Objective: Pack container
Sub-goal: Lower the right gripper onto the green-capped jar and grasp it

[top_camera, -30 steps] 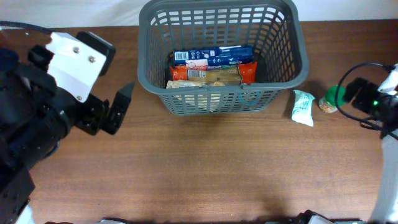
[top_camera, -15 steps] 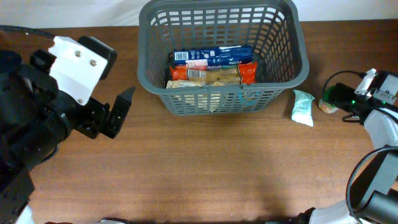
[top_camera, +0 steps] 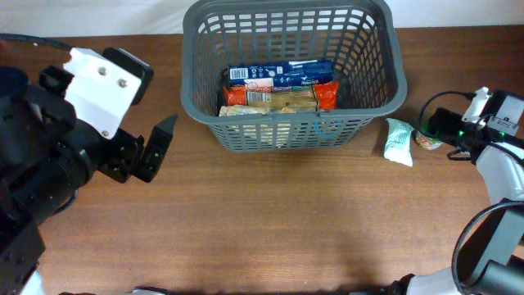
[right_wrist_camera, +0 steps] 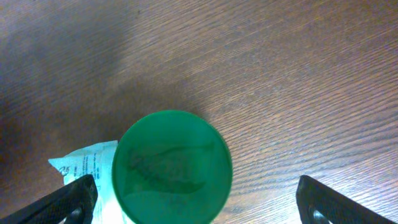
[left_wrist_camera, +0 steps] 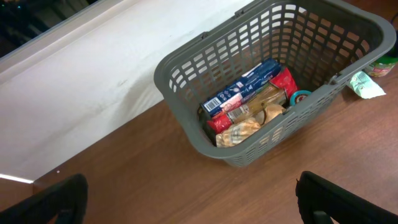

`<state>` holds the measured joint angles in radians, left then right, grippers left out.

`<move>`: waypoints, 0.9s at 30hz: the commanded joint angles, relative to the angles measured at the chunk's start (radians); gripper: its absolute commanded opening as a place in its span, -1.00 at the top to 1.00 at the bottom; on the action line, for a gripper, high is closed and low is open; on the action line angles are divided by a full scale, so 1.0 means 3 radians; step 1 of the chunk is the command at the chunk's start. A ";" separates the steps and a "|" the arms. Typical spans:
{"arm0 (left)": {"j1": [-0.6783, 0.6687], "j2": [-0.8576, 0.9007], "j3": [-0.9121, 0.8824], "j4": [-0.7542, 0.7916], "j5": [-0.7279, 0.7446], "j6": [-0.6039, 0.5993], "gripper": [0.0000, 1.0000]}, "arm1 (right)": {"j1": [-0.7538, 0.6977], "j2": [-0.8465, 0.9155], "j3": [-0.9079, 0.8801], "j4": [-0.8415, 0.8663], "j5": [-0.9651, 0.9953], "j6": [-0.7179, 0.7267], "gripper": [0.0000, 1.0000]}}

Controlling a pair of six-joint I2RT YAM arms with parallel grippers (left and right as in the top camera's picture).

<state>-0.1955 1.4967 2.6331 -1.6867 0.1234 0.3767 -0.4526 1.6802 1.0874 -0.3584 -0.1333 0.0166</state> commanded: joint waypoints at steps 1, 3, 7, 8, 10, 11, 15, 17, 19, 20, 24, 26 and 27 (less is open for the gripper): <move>0.0015 -0.0017 -0.0003 0.0000 0.0036 -0.0033 -0.99 | 0.0146 -0.0056 0.0043 0.0008 -0.0039 -0.0136 -0.98; 0.0015 -0.0017 -0.0003 0.0000 0.0036 -0.0033 -0.99 | 0.0200 -0.0008 0.0043 -0.0001 0.0151 -0.0118 -0.98; 0.0015 -0.0017 -0.0003 0.0000 0.0036 -0.0033 -0.99 | 0.0196 0.0072 0.0043 -0.0022 0.0225 -0.0051 -0.98; 0.0015 -0.0017 -0.0003 0.0000 0.0036 -0.0033 -0.99 | 0.0196 0.0084 0.0043 -0.0014 0.0228 -0.0051 -0.98; 0.0015 -0.0017 -0.0003 0.0000 0.0036 -0.0033 -0.99 | 0.0196 0.0088 0.0043 -0.0011 0.0362 0.0010 -0.97; 0.0015 -0.0017 -0.0003 0.0000 0.0036 -0.0033 -0.99 | 0.0196 0.0089 0.0043 -0.0010 0.0361 0.0010 -0.98; 0.0015 -0.0017 -0.0003 -0.0001 0.0036 -0.0033 -0.99 | 0.0197 0.0206 0.0043 -0.0009 0.0360 0.0009 -0.98; 0.0015 -0.0017 -0.0003 -0.0001 0.0036 -0.0033 -0.99 | 0.0196 0.0303 0.0043 0.0022 0.0361 0.0010 -0.98; 0.0015 -0.0017 -0.0003 0.0000 0.0036 -0.0033 -0.99 | 0.0196 0.0348 0.0043 0.0057 0.0360 0.0010 -0.98; 0.0015 -0.0017 -0.0003 0.0000 0.0036 -0.0033 -0.99 | 0.0196 0.0366 0.0043 0.0072 0.0360 0.0010 -0.98; 0.0015 -0.0017 -0.0003 0.0000 0.0036 -0.0033 -0.99 | 0.0196 0.0472 0.0043 0.0092 0.0359 0.0011 -0.89; 0.0015 -0.0017 -0.0003 0.0000 0.0036 -0.0033 -0.99 | 0.0196 0.0502 0.0043 0.0090 0.0356 0.0013 -0.71; 0.0015 -0.0017 -0.0003 0.0000 0.0036 -0.0033 -0.99 | 0.0196 0.0502 0.0043 0.0093 0.0350 0.0025 -0.65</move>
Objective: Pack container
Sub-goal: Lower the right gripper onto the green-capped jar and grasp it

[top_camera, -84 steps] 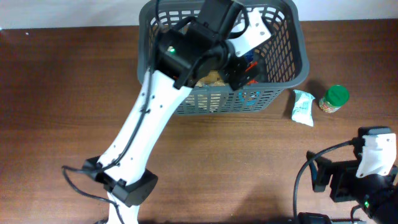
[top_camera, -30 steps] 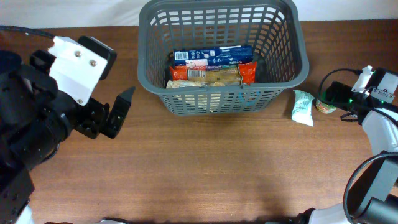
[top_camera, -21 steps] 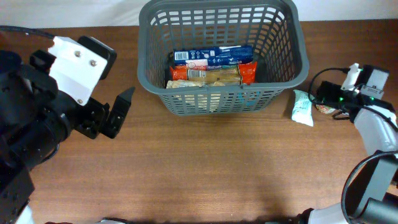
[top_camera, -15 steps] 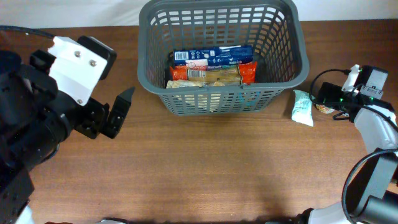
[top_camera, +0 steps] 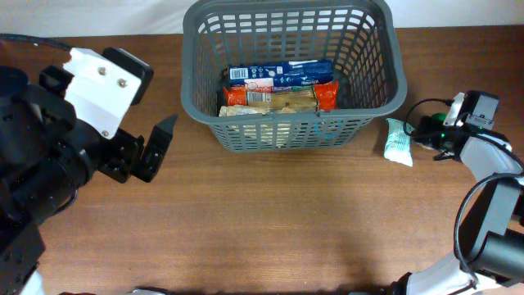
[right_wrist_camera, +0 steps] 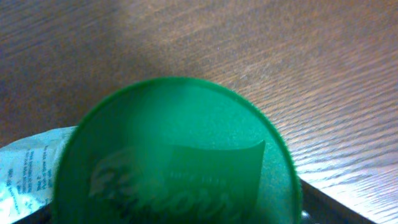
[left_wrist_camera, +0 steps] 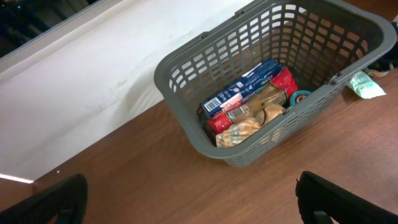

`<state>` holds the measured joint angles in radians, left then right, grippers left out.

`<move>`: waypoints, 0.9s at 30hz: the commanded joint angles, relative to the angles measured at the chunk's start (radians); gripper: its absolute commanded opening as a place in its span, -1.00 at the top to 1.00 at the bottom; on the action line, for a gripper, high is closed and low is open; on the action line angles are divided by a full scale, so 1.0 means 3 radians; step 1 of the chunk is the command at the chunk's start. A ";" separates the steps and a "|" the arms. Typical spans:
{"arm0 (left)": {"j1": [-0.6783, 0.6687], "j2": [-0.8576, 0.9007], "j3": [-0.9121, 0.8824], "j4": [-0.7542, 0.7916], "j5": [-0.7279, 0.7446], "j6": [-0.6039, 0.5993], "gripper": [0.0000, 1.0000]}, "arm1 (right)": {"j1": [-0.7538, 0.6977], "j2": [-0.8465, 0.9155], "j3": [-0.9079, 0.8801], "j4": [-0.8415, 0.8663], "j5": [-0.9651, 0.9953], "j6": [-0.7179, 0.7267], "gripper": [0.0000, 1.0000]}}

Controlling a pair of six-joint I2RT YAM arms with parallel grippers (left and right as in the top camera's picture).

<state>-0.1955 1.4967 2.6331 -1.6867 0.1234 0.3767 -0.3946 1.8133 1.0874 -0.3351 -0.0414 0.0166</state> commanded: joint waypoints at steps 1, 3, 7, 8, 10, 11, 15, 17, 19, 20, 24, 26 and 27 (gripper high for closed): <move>0.0015 -0.0017 -0.0003 0.0000 0.0036 -0.0033 -0.99 | 0.0003 0.0058 0.0043 0.0029 0.0043 0.0057 -0.65; 0.0015 -0.0017 -0.0003 0.0000 0.0036 -0.0033 -0.99 | 0.0003 0.0058 0.0043 0.0050 0.0042 0.0062 -0.53; 0.0015 -0.0017 -0.0003 0.0000 0.0036 -0.0033 -0.99 | 0.0003 0.0058 0.0045 0.0072 0.0042 0.0062 -0.19; 0.0015 -0.0017 -0.0003 0.0000 0.0036 -0.0033 -0.99 | 0.0004 0.0058 0.0045 0.0085 0.0041 0.0062 -0.16; 0.0015 -0.0017 -0.0003 0.0000 0.0036 -0.0033 -0.99 | 0.0003 0.0058 0.0045 0.0102 0.0041 0.0074 -0.15; 0.0015 -0.0017 -0.0003 0.0000 0.0036 -0.0033 -0.99 | 0.0003 0.0058 0.0045 0.0112 0.0041 0.0074 -0.10; 0.0015 -0.0017 -0.0003 0.0000 0.0036 -0.0033 -0.99 | 0.0004 0.0058 0.0045 0.0127 0.0042 0.0072 -0.04; 0.0015 -0.0017 -0.0003 -0.0001 0.0036 -0.0033 -0.99 | 0.0003 0.0057 0.0045 0.0127 0.0042 0.0074 -0.39; 0.0015 -0.0017 -0.0003 0.0000 0.0036 -0.0033 -0.99 | 0.0003 0.0056 0.0045 0.0123 0.0042 0.0075 -0.98; 0.0015 -0.0017 -0.0003 0.0000 0.0036 -0.0033 -0.99 | 0.0003 0.0052 0.0046 0.0122 0.0042 0.0092 -0.98; 0.0015 -0.0017 -0.0003 -0.0001 0.0036 -0.0033 -0.99 | 0.0003 0.0019 0.0158 0.0126 0.0057 0.0146 -0.98; 0.0015 -0.0017 -0.0003 0.0000 0.0036 -0.0033 -0.99 | 0.0003 0.0020 0.0196 0.0169 0.0056 0.0146 -0.98; 0.0015 -0.0017 -0.0003 0.0000 0.0036 -0.0033 -0.99 | 0.0003 0.0020 0.0197 0.0233 0.0056 0.0146 -0.98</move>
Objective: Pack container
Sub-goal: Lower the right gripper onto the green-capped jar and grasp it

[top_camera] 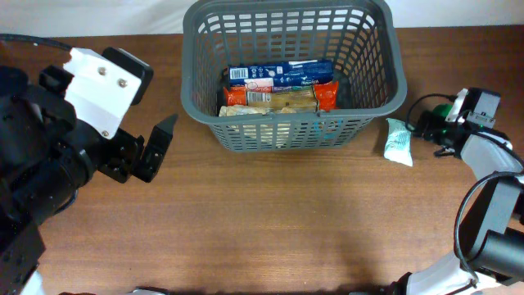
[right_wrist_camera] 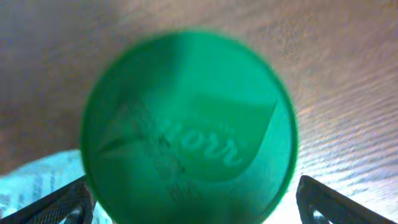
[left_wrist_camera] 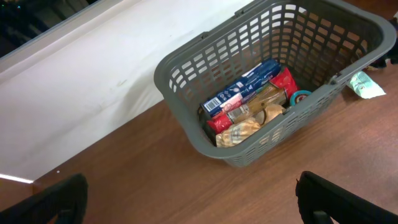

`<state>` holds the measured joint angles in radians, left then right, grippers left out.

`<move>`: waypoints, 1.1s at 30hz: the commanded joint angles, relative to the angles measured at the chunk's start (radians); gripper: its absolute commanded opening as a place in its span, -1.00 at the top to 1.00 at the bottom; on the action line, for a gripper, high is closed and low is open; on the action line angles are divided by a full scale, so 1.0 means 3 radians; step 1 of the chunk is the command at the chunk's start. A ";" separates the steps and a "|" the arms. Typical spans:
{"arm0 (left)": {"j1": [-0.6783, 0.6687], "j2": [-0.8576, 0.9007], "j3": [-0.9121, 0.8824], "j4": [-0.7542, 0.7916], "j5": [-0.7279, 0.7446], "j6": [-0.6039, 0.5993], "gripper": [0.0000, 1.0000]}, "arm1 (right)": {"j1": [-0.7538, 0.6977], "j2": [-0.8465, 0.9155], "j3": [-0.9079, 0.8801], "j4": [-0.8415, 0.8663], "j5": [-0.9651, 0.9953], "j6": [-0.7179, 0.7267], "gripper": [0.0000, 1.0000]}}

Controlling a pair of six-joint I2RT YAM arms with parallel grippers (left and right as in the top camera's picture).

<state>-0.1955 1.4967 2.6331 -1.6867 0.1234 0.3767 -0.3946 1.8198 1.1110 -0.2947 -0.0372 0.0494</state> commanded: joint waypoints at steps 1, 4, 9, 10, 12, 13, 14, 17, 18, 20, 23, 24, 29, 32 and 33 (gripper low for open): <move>0.0015 -0.0017 -0.0003 0.0000 0.0036 -0.0033 -0.99 | 0.0003 0.0003 0.0118 0.0179 0.0042 0.0037 -0.98; 0.0015 -0.0017 -0.0003 0.0000 0.0036 -0.0033 -0.99 | 0.0003 0.0003 0.0118 0.0278 0.0041 0.0037 -0.98; 0.0015 -0.0017 -0.0003 0.0000 0.0036 -0.0033 -0.99 | 0.0003 0.0093 0.0118 0.0295 0.0041 0.0038 -0.98; 0.0015 -0.0017 -0.0003 0.0000 0.0036 -0.0033 -0.99 | 0.0003 0.0108 0.0118 0.0301 0.0042 0.0037 -0.98; 0.0015 -0.0017 -0.0003 0.0000 0.0036 -0.0033 -0.99 | 0.0003 0.0130 0.0118 0.0312 0.0041 0.0038 -0.98; 0.0015 -0.0017 -0.0003 0.0000 0.0036 -0.0033 -0.98 | 0.0003 0.0141 0.0118 0.0310 0.0041 0.0037 -0.98; 0.0015 -0.0017 -0.0001 0.0000 0.0036 -0.0033 -0.98 | 0.0003 0.0159 0.0118 0.0314 0.0041 0.0038 -0.98; 0.0015 -0.0017 -0.0003 -0.0001 0.0036 -0.0033 -0.99 | 0.0003 0.0191 0.0118 0.0327 0.0041 0.0037 -0.98; 0.0015 -0.0017 -0.0003 -0.0001 0.0036 -0.0033 -0.99 | 0.0003 0.0191 0.0118 0.0337 0.0041 0.0038 -0.98; 0.0015 -0.0017 -0.0003 0.0000 0.0036 -0.0033 -0.99 | 0.0003 0.0203 0.0118 0.0361 0.0039 0.0038 -0.96; 0.0015 -0.0017 -0.0003 -0.0001 0.0036 -0.0033 -0.99 | 0.0004 0.0240 0.0118 0.0361 0.0037 0.0039 -0.83; 0.0015 -0.0017 -0.0003 -0.0001 0.0036 -0.0033 -0.99 | 0.0004 0.0240 0.0118 0.0362 0.0027 0.0039 -0.79; 0.0015 -0.0017 -0.0003 0.0000 0.0036 -0.0033 -0.99 | 0.0004 0.0240 0.0118 0.0362 0.0027 0.0038 -0.40; 0.0015 -0.0017 -0.0003 0.0000 0.0036 -0.0033 -0.99 | 0.0004 0.0240 0.0118 0.0362 0.0027 0.0039 -0.40; 0.0015 -0.0017 -0.0003 -0.0001 0.0036 -0.0033 -0.99 | 0.0004 0.0240 0.0118 0.0362 0.0027 0.0038 -0.37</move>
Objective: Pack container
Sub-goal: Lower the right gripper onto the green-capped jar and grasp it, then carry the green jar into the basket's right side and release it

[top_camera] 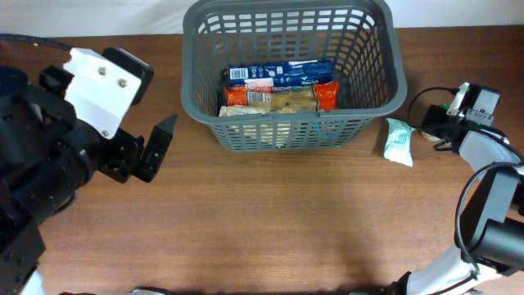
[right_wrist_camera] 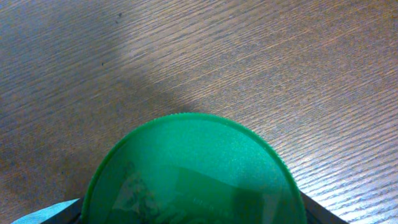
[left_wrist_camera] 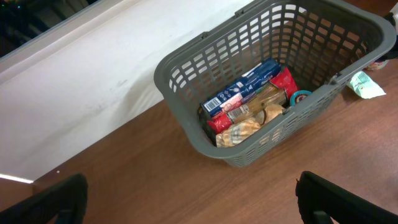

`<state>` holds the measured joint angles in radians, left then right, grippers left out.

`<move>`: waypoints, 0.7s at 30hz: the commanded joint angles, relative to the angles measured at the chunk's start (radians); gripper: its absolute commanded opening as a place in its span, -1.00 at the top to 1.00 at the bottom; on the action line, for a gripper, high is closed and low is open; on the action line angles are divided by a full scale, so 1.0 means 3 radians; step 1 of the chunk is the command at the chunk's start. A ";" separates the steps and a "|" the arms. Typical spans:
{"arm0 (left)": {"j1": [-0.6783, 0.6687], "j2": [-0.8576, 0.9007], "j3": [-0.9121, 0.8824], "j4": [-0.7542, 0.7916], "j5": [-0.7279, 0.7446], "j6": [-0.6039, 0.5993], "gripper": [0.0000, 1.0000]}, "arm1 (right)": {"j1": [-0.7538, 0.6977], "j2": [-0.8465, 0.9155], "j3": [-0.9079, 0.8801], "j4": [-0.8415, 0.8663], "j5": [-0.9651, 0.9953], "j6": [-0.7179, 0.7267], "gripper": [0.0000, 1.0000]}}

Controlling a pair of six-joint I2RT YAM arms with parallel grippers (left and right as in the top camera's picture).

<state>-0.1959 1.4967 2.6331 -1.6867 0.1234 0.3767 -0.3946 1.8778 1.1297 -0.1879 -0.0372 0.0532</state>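
Note:
A grey plastic basket (top_camera: pixel 291 133) stands at the table's back middle, also in the left wrist view (left_wrist_camera: pixel 186 74). It holds a blue packet (top_camera: pixel 278 74) and red and tan packets (top_camera: pixel 278 100). A green-lidded jar (right_wrist_camera: pixel 193 174) fills the bottom of the right wrist view. My right gripper (top_camera: pixel 434 129) is open around it, with a finger edge showing on either side of the lid. A mint pouch (top_camera: pixel 399 141) lies just left of the jar. Over the left of the table, my left gripper (left_wrist_camera: pixel 199 208) hangs open with nothing in it.
The basket's right wall stands close to the pouch and to my right gripper. Bare brown table (top_camera: pixel 286 221) stretches in front of the basket. A white surface (left_wrist_camera: pixel 74 93) runs behind the table's far edge.
In the right wrist view the green lid was blurred with both fingers standing wide of it. It now sits lower and larger, reaching the finger edges. The left arm has not moved.
My right gripper was open above the green-lidded jar beside the mint pouch. At the following moments the lid showed much larger, then blurred between the open fingers. Now it fills the space between them. The left arm, the basket and its packets stayed put.

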 commanded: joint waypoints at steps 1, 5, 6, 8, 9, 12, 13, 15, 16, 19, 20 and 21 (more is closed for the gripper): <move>0.0017 -0.0017 -0.0003 0.0000 0.0036 -0.0033 -0.99 | 0.0003 0.0047 0.0056 0.0006 0.0027 0.0027 -0.36; 0.0017 -0.0017 -0.0003 0.0000 0.0036 -0.0033 -0.98 | 0.0004 0.0047 0.0056 0.0006 0.0027 0.0025 -0.27; 0.0017 -0.0017 -0.0003 -0.0001 0.0036 -0.0033 -0.99 | 0.0004 0.0047 0.0056 0.0006 0.0027 0.0025 -0.27; 0.0017 -0.0017 -0.0003 0.0000 0.0036 -0.0033 -0.99 | 0.0004 0.0047 0.0056 0.0006 0.0027 0.0025 -0.22; 0.0017 -0.0017 -0.0003 0.0000 0.0036 -0.0033 -0.99 | 0.0004 0.0047 0.0056 0.0006 0.0027 0.0025 -0.22; 0.0017 -0.0017 -0.0003 0.0000 0.0036 -0.0033 -0.99 | 0.0004 0.0046 0.0057 0.0006 0.0027 0.0027 -0.20; 0.0017 -0.0017 -0.0003 0.0000 0.0036 -0.0033 -0.99 | 0.0004 0.0045 0.0062 0.0004 0.0025 0.0027 -0.18; 0.0017 -0.0017 -0.0001 -0.0001 0.0036 -0.0033 -0.99 | 0.0004 0.0041 0.0083 -0.0009 0.0024 0.0027 -0.09; 0.0017 -0.0017 -0.0003 0.0000 0.0036 -0.0033 -0.99 | 0.0004 0.0039 0.0111 -0.0025 0.0015 0.0025 -0.09; 0.0017 -0.0017 -0.0003 0.0000 0.0036 -0.0033 -0.99 | 0.0004 0.0039 0.0221 -0.0106 0.0015 0.0025 -0.07; 0.0017 -0.0017 -0.0003 0.0000 0.0036 -0.0033 -0.99 | 0.0004 0.0039 0.0244 -0.0126 0.0015 0.0025 -0.05; 0.0017 -0.0017 -0.0003 -0.0001 0.0036 -0.0033 -0.99 | 0.0004 0.0038 0.0294 -0.0167 0.0015 0.0025 -0.05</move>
<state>-0.1955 1.4967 2.6331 -1.6867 0.1234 0.3763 -0.3946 1.8843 1.1595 -0.2256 -0.0372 0.0536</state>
